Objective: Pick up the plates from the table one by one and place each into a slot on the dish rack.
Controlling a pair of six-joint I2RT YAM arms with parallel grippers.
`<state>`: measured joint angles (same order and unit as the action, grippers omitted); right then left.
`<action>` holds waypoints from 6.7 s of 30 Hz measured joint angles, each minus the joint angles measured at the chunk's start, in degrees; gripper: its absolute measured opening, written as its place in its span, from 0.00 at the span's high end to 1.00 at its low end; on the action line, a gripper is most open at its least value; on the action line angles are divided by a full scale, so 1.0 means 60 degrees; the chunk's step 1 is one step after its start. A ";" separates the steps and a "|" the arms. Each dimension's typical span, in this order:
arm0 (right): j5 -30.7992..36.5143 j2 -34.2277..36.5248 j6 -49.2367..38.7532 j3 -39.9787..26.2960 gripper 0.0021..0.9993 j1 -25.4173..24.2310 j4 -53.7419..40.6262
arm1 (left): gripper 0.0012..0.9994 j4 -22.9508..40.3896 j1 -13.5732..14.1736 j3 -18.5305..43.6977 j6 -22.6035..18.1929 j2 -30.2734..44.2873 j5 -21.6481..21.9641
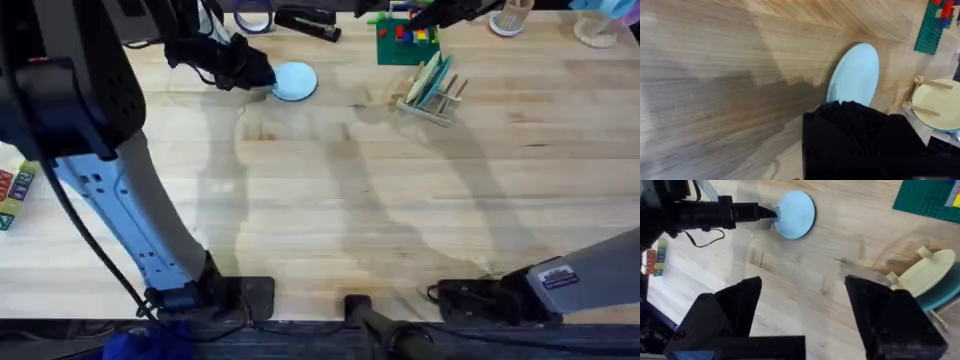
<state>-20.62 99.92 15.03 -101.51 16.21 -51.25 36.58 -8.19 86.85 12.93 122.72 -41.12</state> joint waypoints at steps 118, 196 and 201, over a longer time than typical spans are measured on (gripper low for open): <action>0.0222 0.5179 0.5031 -0.0176 0.97 0.1953 0.5607 | 0.96 0.0225 -0.0142 0.0521 -0.0229 0.0798 -0.0579; 0.4546 -0.1515 -0.1195 -0.0302 0.97 0.1242 -0.1980 | 0.05 0.8083 0.0000 0.1107 -0.2772 -0.9402 0.5832; 0.4546 -0.1515 -0.1208 -0.0302 0.97 0.1242 -0.1988 | 0.01 0.8083 0.0001 0.1107 -0.2801 -0.9401 0.5865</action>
<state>6.66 90.83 7.78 -103.33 23.66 -63.18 85.08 -8.18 93.49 -3.88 66.31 -5.93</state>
